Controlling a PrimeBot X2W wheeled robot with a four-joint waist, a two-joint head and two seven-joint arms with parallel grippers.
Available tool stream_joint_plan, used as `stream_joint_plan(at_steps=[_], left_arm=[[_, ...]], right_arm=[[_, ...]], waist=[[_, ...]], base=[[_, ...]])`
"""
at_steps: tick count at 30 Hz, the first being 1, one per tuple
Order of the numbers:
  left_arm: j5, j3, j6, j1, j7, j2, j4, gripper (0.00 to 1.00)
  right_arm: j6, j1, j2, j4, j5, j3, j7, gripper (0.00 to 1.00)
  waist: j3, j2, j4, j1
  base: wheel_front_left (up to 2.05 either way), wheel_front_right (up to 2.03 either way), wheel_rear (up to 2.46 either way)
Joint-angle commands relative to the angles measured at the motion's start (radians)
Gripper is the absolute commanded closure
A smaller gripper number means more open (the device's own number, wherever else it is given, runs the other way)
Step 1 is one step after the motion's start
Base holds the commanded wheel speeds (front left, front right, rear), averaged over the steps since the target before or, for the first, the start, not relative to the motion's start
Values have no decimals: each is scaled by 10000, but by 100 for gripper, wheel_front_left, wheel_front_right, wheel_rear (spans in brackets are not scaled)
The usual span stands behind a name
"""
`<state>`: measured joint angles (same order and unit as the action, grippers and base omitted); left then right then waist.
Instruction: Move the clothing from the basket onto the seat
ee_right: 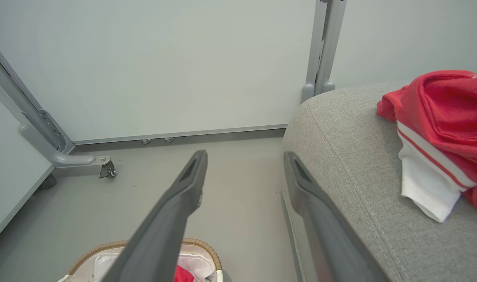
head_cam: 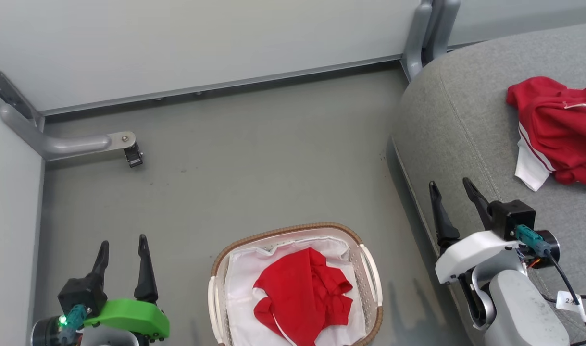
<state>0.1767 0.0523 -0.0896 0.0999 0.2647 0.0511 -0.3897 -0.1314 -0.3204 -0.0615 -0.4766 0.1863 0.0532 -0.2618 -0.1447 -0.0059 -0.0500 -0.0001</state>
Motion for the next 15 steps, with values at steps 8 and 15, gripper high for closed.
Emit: stream_joint_plan(at_steps=[8, 15], left_arm=[[300, -10, 35, -546, -6, 8, 63, 0], [412, -531, -153, -233, -6, 7, -138, 0]], right_arm=[[12, 565, 16, -59, 58, 67, -46, 0], [12, 90, -23, 111, 178, 195, -46, 0]], waist=[[317, 59, 219, 1], [-102, 59, -7, 1]], base=[[0, 0, 0], [0, 0, 0]])
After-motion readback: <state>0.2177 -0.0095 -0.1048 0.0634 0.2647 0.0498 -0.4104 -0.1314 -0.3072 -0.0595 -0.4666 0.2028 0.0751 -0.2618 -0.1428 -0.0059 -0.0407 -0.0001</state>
